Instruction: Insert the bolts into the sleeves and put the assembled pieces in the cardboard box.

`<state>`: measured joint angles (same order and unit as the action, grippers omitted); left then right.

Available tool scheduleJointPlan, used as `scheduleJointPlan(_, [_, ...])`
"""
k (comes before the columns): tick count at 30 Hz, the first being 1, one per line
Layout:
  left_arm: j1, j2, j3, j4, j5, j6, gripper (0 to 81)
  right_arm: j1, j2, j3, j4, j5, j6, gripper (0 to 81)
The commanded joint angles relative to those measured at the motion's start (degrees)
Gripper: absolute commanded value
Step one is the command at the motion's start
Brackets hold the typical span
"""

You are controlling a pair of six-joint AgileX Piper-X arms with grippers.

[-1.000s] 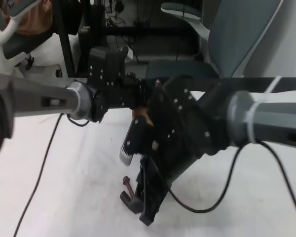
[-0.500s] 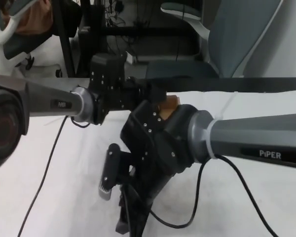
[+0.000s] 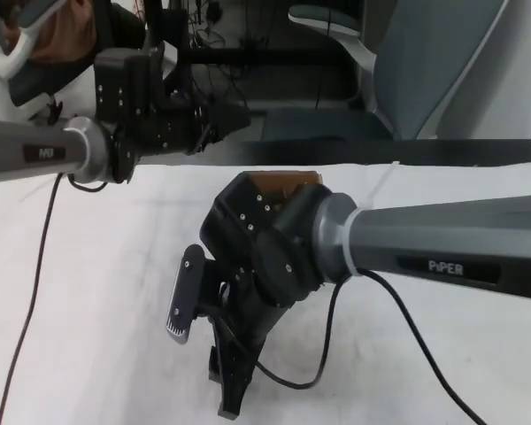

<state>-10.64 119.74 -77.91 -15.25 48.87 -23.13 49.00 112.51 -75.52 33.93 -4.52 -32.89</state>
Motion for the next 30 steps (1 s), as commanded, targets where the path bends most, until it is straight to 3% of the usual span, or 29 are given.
scheduleJointPlan(1, [0.2,-1.3,0.2,0.0,2.1,-0.1,70.0,-0.5,1.6,-1.3,1.5,2.5,0.9,47.3])
scheduleJointPlan(8, [0.2,-1.3,0.2,0.0,2.2,0.0,70.0,-0.6,4.2,-4.2,5.6,3.5,1.4,46.1])
scheduleJointPlan(10, [0.2,-1.3,0.2,0.0,2.2,0.0,70.0,-0.6,4.5,-4.6,6.1,3.6,1.6,33.3])
scheduleJointPlan(13, [0.2,-1.3,0.2,0.0,2.8,0.0,70.0,-0.6,4.5,-4.5,7.2,3.8,1.6,0.4])
scheduleJointPlan(24, [0.2,-1.3,0.2,0.0,11.3,0.0,70.0,-0.6,1.4,-4.7,10.5,0.4,0.6,0.6])
scheduleJointPlan(30, [0.2,-1.8,0.2,1.0,16.0,-2.4,70.0,-1.4,-0.1,-4.7,11.3,5.5,7.7,0.6])
